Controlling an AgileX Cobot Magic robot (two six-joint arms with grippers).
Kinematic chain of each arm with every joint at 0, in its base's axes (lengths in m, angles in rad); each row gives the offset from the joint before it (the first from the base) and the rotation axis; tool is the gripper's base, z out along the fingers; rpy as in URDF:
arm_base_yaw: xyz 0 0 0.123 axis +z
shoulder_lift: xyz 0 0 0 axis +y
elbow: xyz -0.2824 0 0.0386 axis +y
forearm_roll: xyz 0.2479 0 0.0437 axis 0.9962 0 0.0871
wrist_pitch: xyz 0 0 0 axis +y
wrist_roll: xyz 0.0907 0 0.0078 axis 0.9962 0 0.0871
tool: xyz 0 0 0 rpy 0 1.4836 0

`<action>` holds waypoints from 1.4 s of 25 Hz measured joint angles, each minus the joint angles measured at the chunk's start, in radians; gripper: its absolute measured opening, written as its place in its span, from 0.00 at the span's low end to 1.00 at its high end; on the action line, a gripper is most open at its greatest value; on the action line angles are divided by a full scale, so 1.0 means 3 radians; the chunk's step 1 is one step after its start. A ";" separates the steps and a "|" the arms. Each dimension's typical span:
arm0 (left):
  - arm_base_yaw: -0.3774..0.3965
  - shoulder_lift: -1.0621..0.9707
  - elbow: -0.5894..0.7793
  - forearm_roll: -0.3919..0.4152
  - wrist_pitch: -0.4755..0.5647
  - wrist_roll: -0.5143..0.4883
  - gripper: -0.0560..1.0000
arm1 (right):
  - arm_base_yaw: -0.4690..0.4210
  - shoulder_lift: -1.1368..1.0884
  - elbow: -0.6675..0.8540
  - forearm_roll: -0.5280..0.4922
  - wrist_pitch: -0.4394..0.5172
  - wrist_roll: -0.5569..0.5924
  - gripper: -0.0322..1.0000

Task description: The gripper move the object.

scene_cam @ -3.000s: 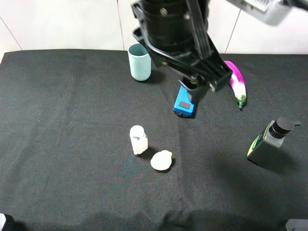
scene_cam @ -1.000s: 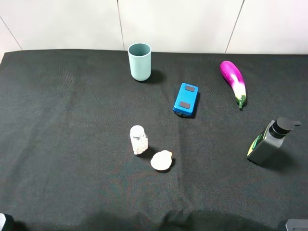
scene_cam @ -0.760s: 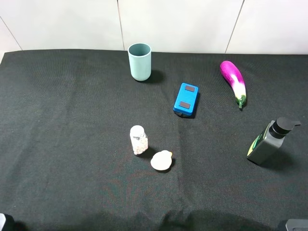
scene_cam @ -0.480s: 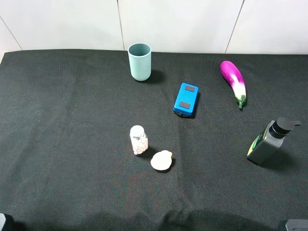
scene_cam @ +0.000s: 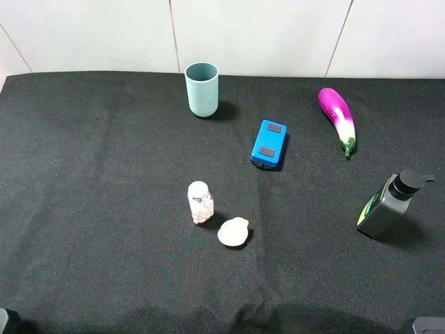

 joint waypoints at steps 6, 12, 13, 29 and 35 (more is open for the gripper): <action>0.0150 -0.0387 0.0015 -0.0025 -0.0047 0.0093 0.89 | 0.0000 0.0000 0.0000 0.0000 0.0000 0.0000 0.70; 0.0167 -0.0427 0.0015 -0.0025 -0.0050 0.0131 0.89 | 0.0000 0.0000 0.0000 0.0000 0.0000 0.0000 0.70; 0.0171 -0.0427 0.0015 -0.0025 -0.0050 0.0131 0.89 | 0.0000 0.0000 0.0000 0.0000 0.0000 0.0000 0.70; 0.0171 -0.0427 0.0015 0.0082 -0.0050 0.0145 0.89 | 0.0000 0.0000 0.0000 0.0000 0.0000 0.0000 0.70; 0.0171 -0.0427 0.0015 0.0126 -0.0050 0.0145 0.89 | 0.0000 0.0000 0.0000 0.0000 0.0000 0.0000 0.70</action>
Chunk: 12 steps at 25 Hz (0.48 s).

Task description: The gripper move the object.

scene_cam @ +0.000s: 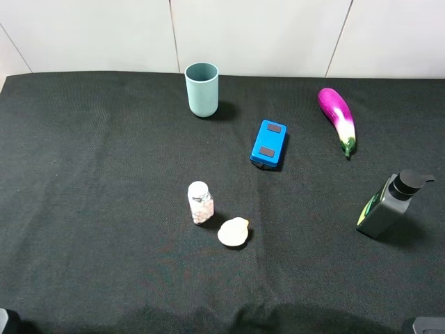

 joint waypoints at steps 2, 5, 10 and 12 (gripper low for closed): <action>0.0000 0.0000 0.0000 0.0000 0.0000 0.0000 0.89 | 0.0000 0.0000 0.0000 0.0000 0.0000 0.0000 0.70; 0.0000 0.0000 0.0000 0.0000 0.0000 0.0000 0.89 | 0.0000 0.0000 0.0000 0.0000 0.0000 0.0000 0.70; 0.0000 0.0000 0.0000 0.0000 0.0000 0.0000 0.89 | 0.0000 0.0000 0.0000 0.0000 0.0000 0.0000 0.70; 0.0000 0.0000 0.0000 0.0000 0.0000 0.0000 0.89 | 0.0000 0.0000 0.0000 0.0000 0.0000 0.0000 0.70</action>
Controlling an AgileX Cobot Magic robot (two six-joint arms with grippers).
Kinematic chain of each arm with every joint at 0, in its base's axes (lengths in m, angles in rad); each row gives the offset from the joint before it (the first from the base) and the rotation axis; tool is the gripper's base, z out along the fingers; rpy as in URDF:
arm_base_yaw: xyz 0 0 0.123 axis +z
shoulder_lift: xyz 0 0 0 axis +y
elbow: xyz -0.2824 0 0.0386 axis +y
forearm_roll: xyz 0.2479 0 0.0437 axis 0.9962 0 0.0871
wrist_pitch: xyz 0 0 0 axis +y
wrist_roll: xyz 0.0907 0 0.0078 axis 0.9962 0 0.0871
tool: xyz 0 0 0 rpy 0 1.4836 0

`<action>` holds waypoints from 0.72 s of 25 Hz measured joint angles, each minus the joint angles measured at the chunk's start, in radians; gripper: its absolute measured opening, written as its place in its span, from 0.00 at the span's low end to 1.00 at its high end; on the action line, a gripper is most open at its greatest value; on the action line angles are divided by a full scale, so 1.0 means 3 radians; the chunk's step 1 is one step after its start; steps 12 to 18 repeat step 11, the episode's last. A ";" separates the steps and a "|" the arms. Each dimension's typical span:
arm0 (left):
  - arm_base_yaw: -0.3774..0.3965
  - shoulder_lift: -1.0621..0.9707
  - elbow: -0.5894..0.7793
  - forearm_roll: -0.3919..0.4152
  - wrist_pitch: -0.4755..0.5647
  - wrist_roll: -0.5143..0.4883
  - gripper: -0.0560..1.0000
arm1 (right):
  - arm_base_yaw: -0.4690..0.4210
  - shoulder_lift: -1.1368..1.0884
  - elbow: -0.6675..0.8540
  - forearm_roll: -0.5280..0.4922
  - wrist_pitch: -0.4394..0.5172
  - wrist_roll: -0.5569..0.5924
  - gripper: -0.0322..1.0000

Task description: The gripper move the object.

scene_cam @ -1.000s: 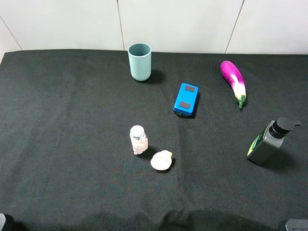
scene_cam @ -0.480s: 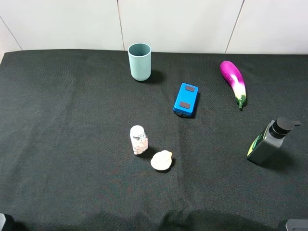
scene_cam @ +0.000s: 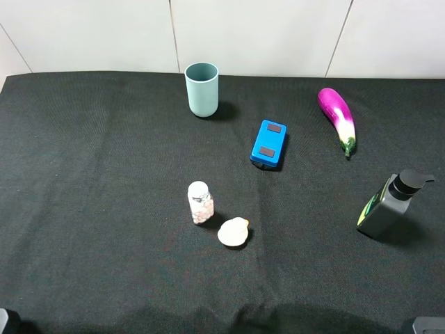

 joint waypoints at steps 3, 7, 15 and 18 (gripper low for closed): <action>0.0000 0.0000 0.0000 0.0000 0.0000 0.0000 0.89 | 0.0000 0.0000 0.0000 0.0000 0.0000 0.0000 0.70; 0.0000 0.0000 0.0000 0.0000 0.0000 0.0000 0.89 | 0.0000 0.0000 0.0000 0.0000 0.0000 0.0000 0.70; 0.0000 0.0000 0.0000 0.0000 0.0000 0.0000 0.89 | 0.0000 0.0000 0.0000 0.0000 0.0000 0.0000 0.70; 0.0000 0.0000 0.0000 0.0000 0.0000 0.0000 0.89 | 0.0000 0.0000 0.0000 0.0000 0.0000 0.0000 0.70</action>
